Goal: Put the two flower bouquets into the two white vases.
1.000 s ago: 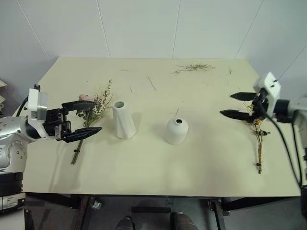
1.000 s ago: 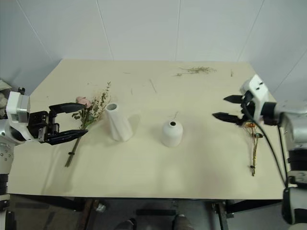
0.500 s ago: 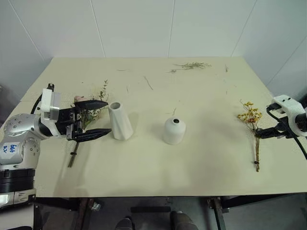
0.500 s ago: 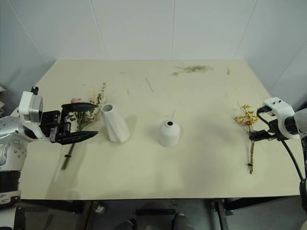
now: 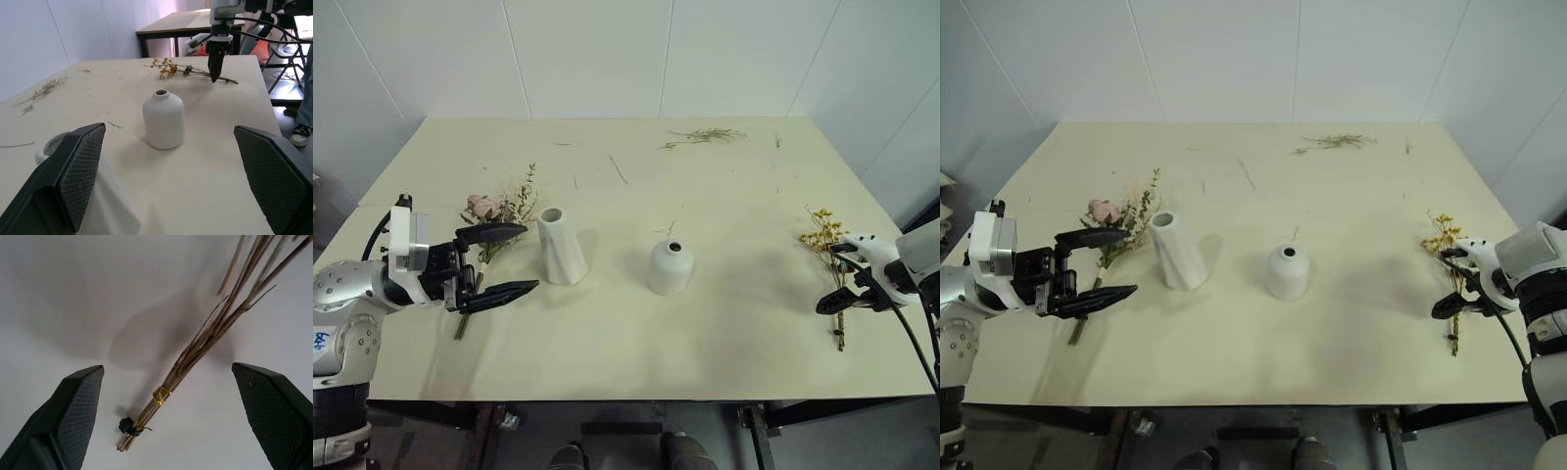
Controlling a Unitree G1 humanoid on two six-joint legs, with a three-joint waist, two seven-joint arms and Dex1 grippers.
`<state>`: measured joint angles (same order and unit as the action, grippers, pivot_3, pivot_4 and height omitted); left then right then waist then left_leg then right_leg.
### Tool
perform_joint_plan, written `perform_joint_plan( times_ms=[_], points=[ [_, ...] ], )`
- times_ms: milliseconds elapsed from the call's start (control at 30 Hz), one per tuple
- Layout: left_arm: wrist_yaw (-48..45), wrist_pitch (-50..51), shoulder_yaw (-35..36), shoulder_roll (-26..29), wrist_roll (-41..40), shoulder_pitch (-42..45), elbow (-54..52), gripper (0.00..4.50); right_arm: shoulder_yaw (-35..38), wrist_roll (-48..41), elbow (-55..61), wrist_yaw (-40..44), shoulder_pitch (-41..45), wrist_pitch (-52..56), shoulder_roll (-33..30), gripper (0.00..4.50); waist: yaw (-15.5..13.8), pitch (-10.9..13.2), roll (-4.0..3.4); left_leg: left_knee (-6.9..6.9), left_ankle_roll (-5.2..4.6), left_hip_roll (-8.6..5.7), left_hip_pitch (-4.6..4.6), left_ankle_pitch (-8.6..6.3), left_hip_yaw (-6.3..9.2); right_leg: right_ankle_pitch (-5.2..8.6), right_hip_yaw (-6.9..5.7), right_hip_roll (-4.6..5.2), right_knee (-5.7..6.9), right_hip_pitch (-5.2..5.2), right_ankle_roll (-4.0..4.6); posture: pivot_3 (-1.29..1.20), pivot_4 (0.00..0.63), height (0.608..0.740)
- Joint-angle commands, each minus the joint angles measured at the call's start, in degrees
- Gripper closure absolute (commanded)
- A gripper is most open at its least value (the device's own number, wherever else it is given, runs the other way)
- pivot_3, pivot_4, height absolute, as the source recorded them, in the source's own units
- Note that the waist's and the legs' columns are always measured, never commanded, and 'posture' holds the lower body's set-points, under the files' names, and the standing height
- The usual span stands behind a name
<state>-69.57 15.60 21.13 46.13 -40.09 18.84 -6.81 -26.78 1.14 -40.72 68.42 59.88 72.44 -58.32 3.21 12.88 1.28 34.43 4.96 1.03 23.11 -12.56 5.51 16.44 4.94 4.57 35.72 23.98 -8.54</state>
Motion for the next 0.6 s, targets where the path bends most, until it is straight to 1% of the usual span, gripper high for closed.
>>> perform_joint_plan(
  times_ms=[33,100,333,433,467,533,600],
  points=[
    [1.41,0.51,2.73,0.59,-1.98,-1.28,-3.83,0.0,2.35,0.57,-4.05,-3.82,0.85,-0.01,2.31,0.45,0.06,-0.09,0.16,0.02,0.0,0.01,-0.02,0.0,0.0,0.0,-0.01,-0.01,0.0,-0.02,0.0,0.0,0.15,0.74],
    [1.81,0.82,2.98,0.65,-2.18,-1.62,-4.45,0.0,2.87,0.59,-5.18,-4.87,1.19,-0.65,3.45,1.0,0.14,-0.16,0.28,0.09,0.0,0.0,-0.04,0.0,0.0,-0.01,-0.01,-0.01,0.0,-0.08,0.0,0.0,0.15,0.74],
    [2.23,1.67,3.41,1.28,-2.6,-1.73,-5.1,0.0,6.05,-0.68,-8.22,-6.03,2.63,-0.38,7.37,3.33,0.6,-0.29,0.5,0.51,-0.02,0.01,-0.13,-0.02,0.0,-0.02,0.0,-0.03,-0.08,-0.36,0.03,0.0,0.15,0.74],
    [2.07,1.78,3.18,1.51,-2.44,-0.99,-4.46,0.0,8.28,-1.87,-9.98,-5.99,3.24,1.79,8.46,4.28,1.08,-0.32,0.55,0.57,-0.02,0.01,-0.15,-0.02,0.0,-0.03,-0.01,-0.03,-0.08,-0.4,0.12,0.0,0.15,0.74],
    [1.97,1.75,3.04,1.62,-2.34,-0.72,-4.25,0.0,9.12,-2.15,-10.44,-6.14,3.3,1.93,8.75,4.49,1.33,-0.33,0.56,0.57,-0.02,0.01,-0.16,-0.02,0.0,-0.03,0.0,-0.03,-0.08,-0.41,0.14,0.0,0.15,0.74],
    [1.81,1.7,2.76,1.8,-2.19,-0.04,-3.64,0.0,10.13,-2.62,-11.1,-6.15,3.41,2.26,9.19,4.49,1.62,-0.33,0.57,0.58,-0.02,0.02,-0.16,-0.01,0.0,-0.07,0.0,-0.03,-0.07,-0.41,0.14,0.0,0.15,0.74],
    [1.64,1.59,2.3,2.04,-1.92,1.18,-2.87,0.0,13.35,-3.35,-12.34,-8.19,3.96,1.91,10.0,4.49,1.75,-0.34,0.58,0.57,-0.02,0.02,-0.18,-0.01,0.0,-0.08,0.0,-0.04,-0.06,-0.41,0.12,0.0,0.15,0.74]
  ],
)
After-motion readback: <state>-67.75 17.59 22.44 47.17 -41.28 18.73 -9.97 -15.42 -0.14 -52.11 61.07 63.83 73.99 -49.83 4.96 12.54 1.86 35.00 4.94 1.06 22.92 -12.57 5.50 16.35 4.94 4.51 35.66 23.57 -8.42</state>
